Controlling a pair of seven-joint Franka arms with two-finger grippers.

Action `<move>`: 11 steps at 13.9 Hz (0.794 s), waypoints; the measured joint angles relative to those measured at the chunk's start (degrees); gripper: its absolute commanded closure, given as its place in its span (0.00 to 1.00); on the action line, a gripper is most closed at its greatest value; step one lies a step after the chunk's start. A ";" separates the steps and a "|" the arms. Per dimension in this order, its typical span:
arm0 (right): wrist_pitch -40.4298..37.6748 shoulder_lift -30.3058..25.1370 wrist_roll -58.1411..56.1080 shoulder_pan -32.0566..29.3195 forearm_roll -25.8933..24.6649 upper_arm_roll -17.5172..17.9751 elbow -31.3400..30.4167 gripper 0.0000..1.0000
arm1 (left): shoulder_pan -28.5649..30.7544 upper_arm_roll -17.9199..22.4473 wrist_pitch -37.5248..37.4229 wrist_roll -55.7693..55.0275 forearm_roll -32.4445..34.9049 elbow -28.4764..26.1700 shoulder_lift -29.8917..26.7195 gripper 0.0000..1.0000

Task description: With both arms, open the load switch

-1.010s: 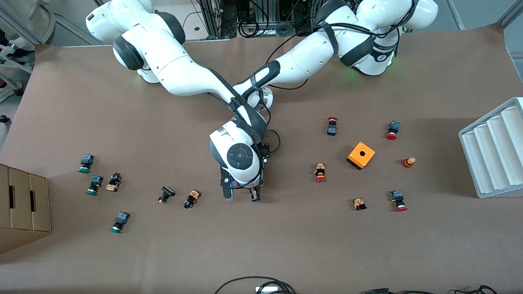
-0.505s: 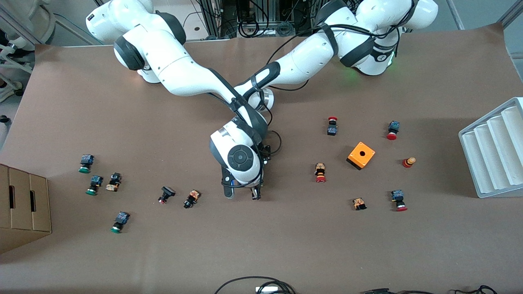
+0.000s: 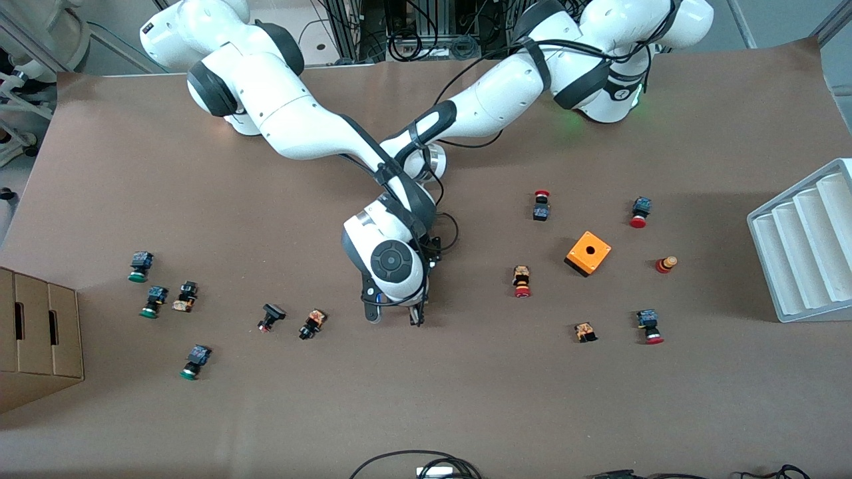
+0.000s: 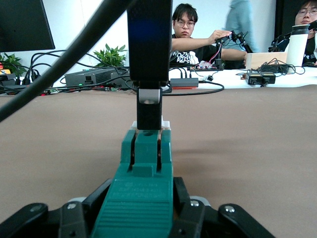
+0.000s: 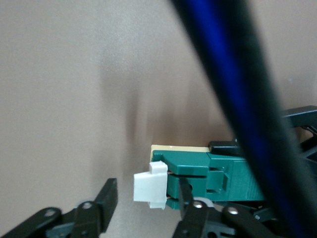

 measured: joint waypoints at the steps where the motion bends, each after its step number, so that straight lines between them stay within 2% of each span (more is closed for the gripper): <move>1: 0.00 0.10 0.18 0.00 0.24 -0.02 0.05 0.48 | 0.00 0.00 0.00 0.00 0.00 0.00 0.00 0.56; 4: -0.10 0.12 1.06 0.00 0.33 -0.04 0.14 0.51 | 0.00 0.00 0.00 0.00 0.00 0.00 0.00 0.56; 6: -0.28 0.12 1.20 0.00 0.97 -0.11 0.18 0.57 | 0.00 0.00 0.00 0.00 0.00 0.00 0.00 0.55; 11: -0.55 0.12 1.53 -0.01 2.73 -0.31 0.23 0.61 | 0.00 0.00 0.00 0.00 0.00 0.00 0.00 0.55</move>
